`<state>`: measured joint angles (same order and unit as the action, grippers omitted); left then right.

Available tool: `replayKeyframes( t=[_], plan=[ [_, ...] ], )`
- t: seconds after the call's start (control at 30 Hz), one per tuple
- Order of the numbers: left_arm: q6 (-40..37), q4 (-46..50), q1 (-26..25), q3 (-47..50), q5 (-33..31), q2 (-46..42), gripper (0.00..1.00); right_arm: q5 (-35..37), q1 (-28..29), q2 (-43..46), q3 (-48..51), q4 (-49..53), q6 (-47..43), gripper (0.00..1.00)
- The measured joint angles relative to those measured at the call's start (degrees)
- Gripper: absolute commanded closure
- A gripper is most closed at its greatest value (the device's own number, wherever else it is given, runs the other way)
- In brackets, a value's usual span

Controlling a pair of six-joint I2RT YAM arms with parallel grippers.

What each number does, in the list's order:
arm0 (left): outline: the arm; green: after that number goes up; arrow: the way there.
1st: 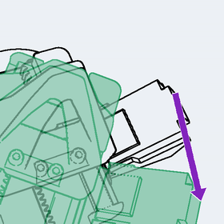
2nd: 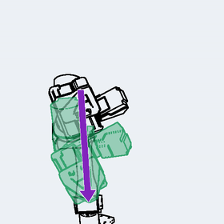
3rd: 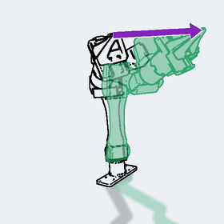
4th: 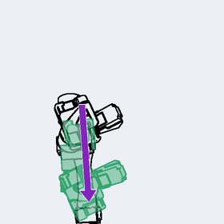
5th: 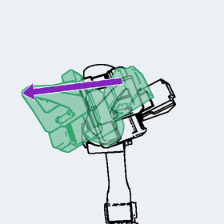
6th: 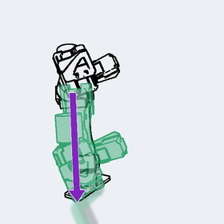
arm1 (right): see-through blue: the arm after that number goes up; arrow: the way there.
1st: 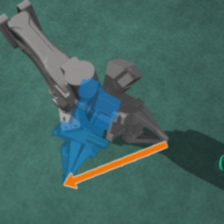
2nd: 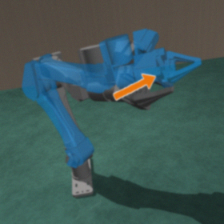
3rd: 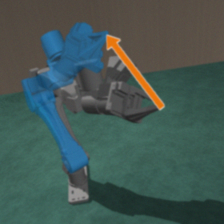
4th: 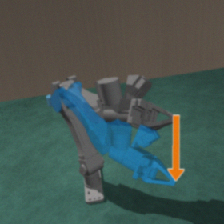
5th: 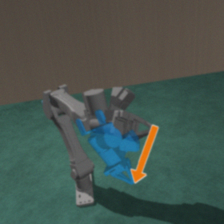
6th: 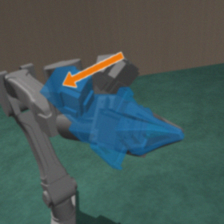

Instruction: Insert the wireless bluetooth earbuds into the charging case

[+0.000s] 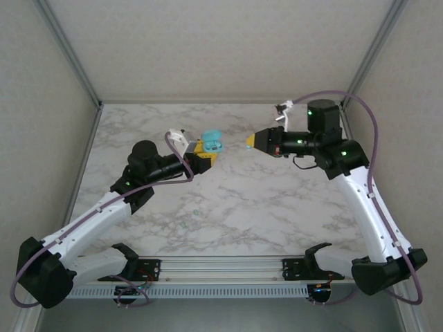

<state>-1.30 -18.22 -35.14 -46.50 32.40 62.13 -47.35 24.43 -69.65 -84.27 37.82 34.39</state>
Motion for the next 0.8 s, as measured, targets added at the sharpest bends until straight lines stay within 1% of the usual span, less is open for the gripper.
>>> replayKeyframes(
  t=[0.17, 0.4, 0.57, 0.8],
  plan=[
    [-0.2, 0.0, -0.5, 0.0, 0.1, 0.9, 0.75, 5.9, 7.6, -6.7, -5.7, -0.5, -0.4, 0.83],
    [-0.2, 0.0, -0.8, 0.0, 0.1, 1.2, 0.74, 13.9, 13.4, -13.7, -10.6, 1.3, -1.2, 0.83],
    [-0.2, 0.1, -0.9, 0.0, 0.1, 1.2, 0.74, 17.5, 15.8, -15.0, -12.3, 2.8, -2.0, 0.83],
    [-0.2, 0.1, -1.2, 0.0, 0.1, 1.2, 0.74, 19.3, 17.4, -15.9, -14.1, 3.4, -2.2, 0.83]
  ],
)
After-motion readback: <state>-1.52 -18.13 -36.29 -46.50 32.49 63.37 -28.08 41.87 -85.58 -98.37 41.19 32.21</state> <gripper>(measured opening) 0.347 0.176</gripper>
